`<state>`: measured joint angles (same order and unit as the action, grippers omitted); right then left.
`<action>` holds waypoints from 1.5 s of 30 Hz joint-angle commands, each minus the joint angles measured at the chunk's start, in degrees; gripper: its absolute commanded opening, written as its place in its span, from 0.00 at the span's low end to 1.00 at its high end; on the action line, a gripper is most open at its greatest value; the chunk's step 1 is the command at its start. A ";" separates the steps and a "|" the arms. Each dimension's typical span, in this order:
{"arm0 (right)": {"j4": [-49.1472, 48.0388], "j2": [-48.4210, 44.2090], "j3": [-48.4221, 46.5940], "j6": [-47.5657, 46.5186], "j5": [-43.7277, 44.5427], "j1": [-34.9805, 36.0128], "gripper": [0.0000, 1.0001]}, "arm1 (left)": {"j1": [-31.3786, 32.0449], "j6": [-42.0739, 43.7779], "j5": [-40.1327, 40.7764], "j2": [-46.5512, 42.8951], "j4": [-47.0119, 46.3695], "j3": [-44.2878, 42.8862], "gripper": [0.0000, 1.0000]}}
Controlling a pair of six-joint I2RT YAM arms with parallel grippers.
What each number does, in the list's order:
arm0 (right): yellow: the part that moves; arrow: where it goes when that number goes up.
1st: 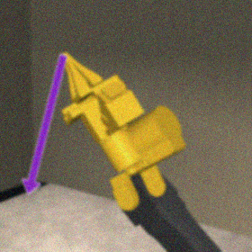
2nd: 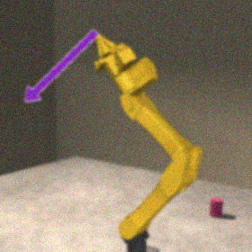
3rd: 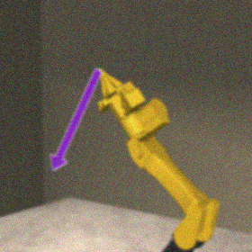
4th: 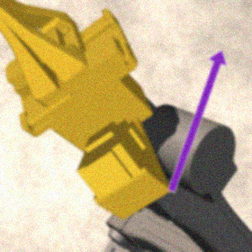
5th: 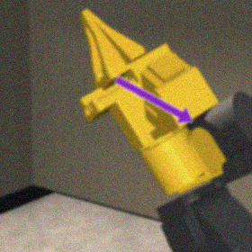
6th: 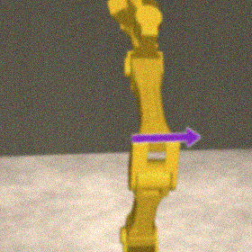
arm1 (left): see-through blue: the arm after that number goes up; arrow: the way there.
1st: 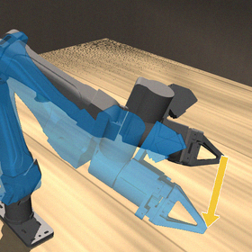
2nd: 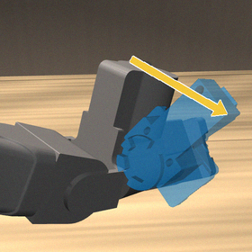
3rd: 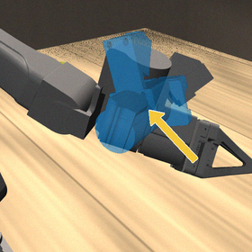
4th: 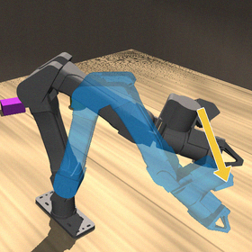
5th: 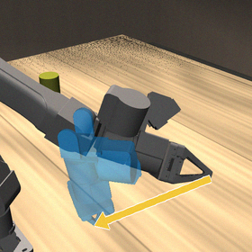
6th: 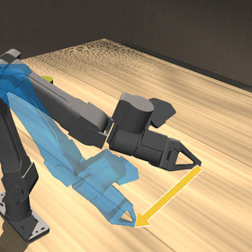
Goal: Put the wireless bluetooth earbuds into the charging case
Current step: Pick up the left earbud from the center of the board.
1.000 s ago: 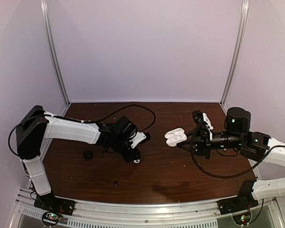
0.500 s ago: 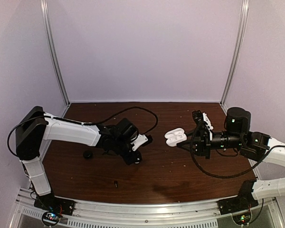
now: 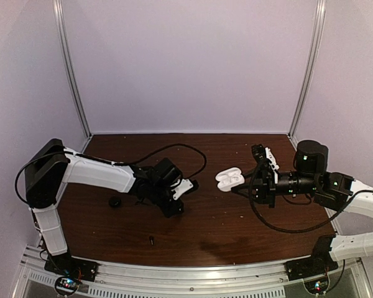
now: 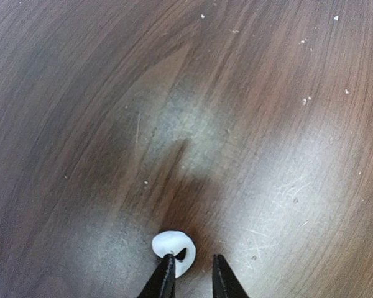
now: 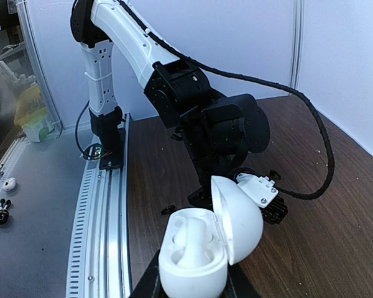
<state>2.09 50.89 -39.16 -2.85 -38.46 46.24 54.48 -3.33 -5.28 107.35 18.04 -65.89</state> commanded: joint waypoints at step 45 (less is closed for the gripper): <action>0.24 -0.52 -0.48 -0.46 1.76 -0.27 0.00 | -3.99 1.66 7.14 -3.05 -0.70 -0.12 0.00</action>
<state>3.22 50.89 -39.16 -3.05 -37.41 46.24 52.16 -3.09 -0.19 107.83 18.09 -66.00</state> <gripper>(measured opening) 0.237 0.025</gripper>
